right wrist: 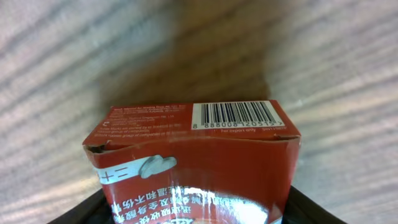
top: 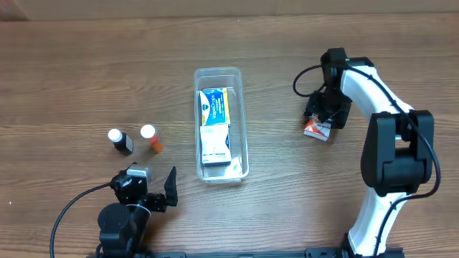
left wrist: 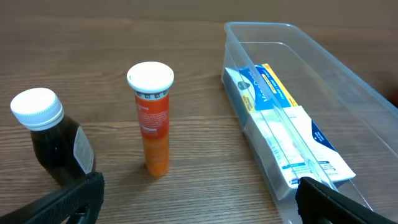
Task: Pack container
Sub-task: 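Reach the right gripper to the red-white box and grasp it, then place the red-white box into the container's far end and release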
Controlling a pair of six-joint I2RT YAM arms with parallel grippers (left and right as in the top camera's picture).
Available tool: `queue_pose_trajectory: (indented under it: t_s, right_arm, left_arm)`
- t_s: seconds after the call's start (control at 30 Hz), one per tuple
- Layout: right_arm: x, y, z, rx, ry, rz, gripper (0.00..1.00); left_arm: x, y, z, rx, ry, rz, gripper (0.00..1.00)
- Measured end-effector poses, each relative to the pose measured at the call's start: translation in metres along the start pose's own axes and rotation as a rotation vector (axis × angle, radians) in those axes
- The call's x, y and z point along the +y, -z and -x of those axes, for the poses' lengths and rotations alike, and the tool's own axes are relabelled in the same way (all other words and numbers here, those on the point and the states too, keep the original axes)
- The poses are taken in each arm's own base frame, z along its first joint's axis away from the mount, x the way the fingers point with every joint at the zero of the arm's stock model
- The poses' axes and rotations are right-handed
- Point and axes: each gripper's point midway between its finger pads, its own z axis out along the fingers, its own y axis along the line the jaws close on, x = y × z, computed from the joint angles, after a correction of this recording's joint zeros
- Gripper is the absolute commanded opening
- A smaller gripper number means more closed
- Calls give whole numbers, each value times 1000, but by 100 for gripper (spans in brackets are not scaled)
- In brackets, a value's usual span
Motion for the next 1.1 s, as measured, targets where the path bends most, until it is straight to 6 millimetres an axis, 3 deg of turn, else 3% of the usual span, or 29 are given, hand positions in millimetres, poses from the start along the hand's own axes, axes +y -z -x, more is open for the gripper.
queue_pose_trajectory:
  t_s: [0.13,0.23,0.33,0.47,0.53,0.57,0.67,0.77,0.8,0.93,1.1]
  right_arm:
    - [13,41,-11,-69,40,32,63]
    - [42,96,-27,-202,127,106,64]
    - [84,153,-57,-357,259,223,64]
    - [145,190,-91,-480,408,362,64]
    - [173,193,-101,-509,461,411,64]
    - [200,189,-107,-529,504,449,64]
    - [227,170,-108,-529,533,465,64]
    - [255,141,-96,-529,545,480,64]
    - [264,122,-92,-511,549,478,64]
    - [276,94,-88,-482,567,481,64]
    - [278,94,-93,-462,580,499,65]
  left_arm:
    - [0,0,0,0,0,0,100]
    - [0,0,0,0,0,0,100]
    - [0,0,0,0,0,0,100]
    - [0,0,0,0,0,0,100]
    - [0,0,0,0,0,0,100]
    - [0,0,0,0,0,0,100]
    - [0,0,0,0,0,0,100]
    - [0,0,0,0,0,0,100]
    - [0,0,0,0,0,0,100]
    - [0,0,0,0,0,0,100]
    - [0,0,0,0,0,0,100]
